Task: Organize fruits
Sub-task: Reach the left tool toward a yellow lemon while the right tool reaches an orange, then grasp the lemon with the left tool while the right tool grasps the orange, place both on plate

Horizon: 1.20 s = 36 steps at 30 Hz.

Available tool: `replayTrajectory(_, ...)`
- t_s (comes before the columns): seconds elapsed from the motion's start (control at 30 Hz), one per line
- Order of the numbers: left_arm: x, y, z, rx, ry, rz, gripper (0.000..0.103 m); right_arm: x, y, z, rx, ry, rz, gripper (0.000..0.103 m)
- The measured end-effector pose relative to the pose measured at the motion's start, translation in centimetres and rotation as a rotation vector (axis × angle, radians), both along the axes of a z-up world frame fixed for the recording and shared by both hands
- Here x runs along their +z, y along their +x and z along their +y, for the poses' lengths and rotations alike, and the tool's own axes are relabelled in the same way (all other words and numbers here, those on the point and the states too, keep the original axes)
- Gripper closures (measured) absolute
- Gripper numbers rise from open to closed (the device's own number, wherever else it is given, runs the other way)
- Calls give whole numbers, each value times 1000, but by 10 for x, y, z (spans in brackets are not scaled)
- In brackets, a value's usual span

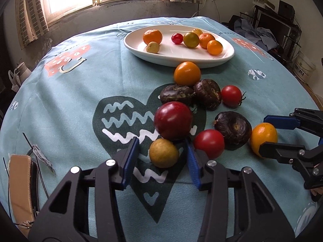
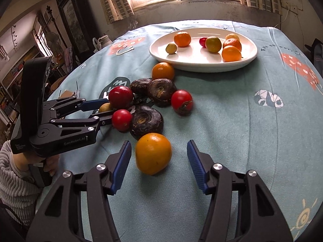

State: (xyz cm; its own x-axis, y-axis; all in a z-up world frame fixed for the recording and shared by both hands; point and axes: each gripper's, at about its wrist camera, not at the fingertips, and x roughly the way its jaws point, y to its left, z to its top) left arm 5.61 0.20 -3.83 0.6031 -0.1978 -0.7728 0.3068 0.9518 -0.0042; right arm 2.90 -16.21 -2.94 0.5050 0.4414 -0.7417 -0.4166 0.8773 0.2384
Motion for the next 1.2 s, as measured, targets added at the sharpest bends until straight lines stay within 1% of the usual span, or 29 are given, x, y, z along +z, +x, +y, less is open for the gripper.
replayTrajectory(0.1,-1,2,-1,-14,-9,7,62,-3,2,1,3,5,23,57)
replayTrajectory(0.17,-1,2,-2,-17,-12,8,63,-4,2,2,16,13,31,60)
replayTrajectory(0.23,-1,1,-3,-23,-7,7,65,-4,2,2,27,19,35,65)
replayTrajectory(0.37,0,-7,-5,-39,14,-1,69,-4,2,1,22,23,34,66)
replayTrajectory(0.47,2,-11,-5,-37,12,-17,75,-1,0,0,21,27,20,66)
replayTrajectory(0.67,12,-17,0,-13,-17,-79,75,8,-1,-12,-19,66,-20,66)
replayTrajectory(0.8,26,-15,2,7,-64,-118,75,16,2,-24,-68,104,-47,66)
replayTrajectory(0.9,41,-1,-4,23,-61,-146,75,30,14,-29,-100,101,-72,66)
replayTrajectory(1.0,56,23,-18,22,-49,-161,75,51,40,-33,-139,104,-90,66)
replayTrajectory(1.07,61,45,-29,26,-46,-163,75,60,61,-32,-180,97,-107,66)
replayTrajectory(1.13,62,68,-37,48,-66,-157,75,61,84,-31,-218,87,-122,66)
replayTrajectory(1.2,59,91,-42,82,-102,-138,74,54,106,-32,-259,110,-119,66)
